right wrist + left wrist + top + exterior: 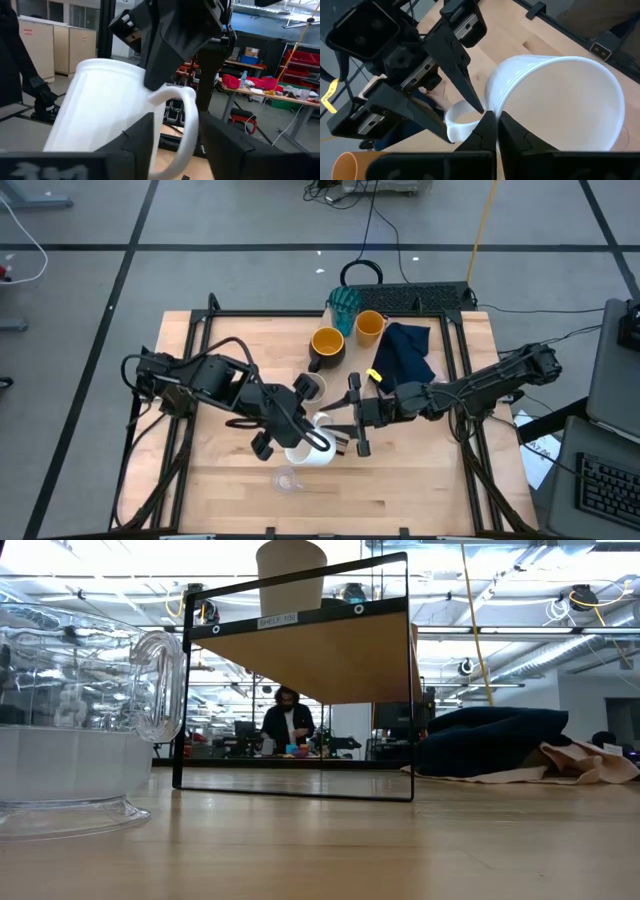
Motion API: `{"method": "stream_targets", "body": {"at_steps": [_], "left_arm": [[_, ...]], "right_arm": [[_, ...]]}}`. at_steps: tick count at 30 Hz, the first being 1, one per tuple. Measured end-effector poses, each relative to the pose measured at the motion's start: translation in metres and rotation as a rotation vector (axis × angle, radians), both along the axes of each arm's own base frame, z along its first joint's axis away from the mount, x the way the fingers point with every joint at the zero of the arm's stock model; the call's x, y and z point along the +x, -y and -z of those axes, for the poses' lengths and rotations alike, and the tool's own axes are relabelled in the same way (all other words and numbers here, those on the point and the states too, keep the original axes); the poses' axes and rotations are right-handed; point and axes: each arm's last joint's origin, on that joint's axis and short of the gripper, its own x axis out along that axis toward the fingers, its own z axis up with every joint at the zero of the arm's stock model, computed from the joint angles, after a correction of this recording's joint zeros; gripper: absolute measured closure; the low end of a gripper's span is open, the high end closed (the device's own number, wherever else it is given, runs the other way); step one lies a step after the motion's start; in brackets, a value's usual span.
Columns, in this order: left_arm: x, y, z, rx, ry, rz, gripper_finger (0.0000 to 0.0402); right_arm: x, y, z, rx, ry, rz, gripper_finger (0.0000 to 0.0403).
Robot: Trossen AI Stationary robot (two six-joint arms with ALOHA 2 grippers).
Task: Stack small to large cups/mugs on shelf
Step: Put the white mug on the shelf
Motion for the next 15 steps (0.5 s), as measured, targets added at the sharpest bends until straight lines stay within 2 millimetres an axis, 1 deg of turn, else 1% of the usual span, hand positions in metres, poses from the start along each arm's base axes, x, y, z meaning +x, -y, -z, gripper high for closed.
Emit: {"method": "stream_targets", "body": {"at_steps": [4,9,10,15], "left_arm": [[0.0015,-0.0014,0.0019,0.005,-0.004,-0.005,0.0401],[0.0022,-0.0015,0.0025,0.008,-0.005,-0.010,0.0401],[0.0026,-0.0017,0.0026,0.004,-0.004,-0.016,0.0401],[0.0027,-0.0018,0.0027,0.003,-0.004,-0.022,0.0401]], "right_arm": [[0.0000,0.0002,-0.0003,-0.005,0.004,0.005,0.0306],[0.0002,0.0015,-0.0010,-0.034,0.012,0.031,0.0378],[0.0001,0.0017,-0.0012,-0.047,0.014,0.037,0.0385],[-0.0006,0.0024,-0.0022,-0.063,0.018,0.062,0.0386]]}}
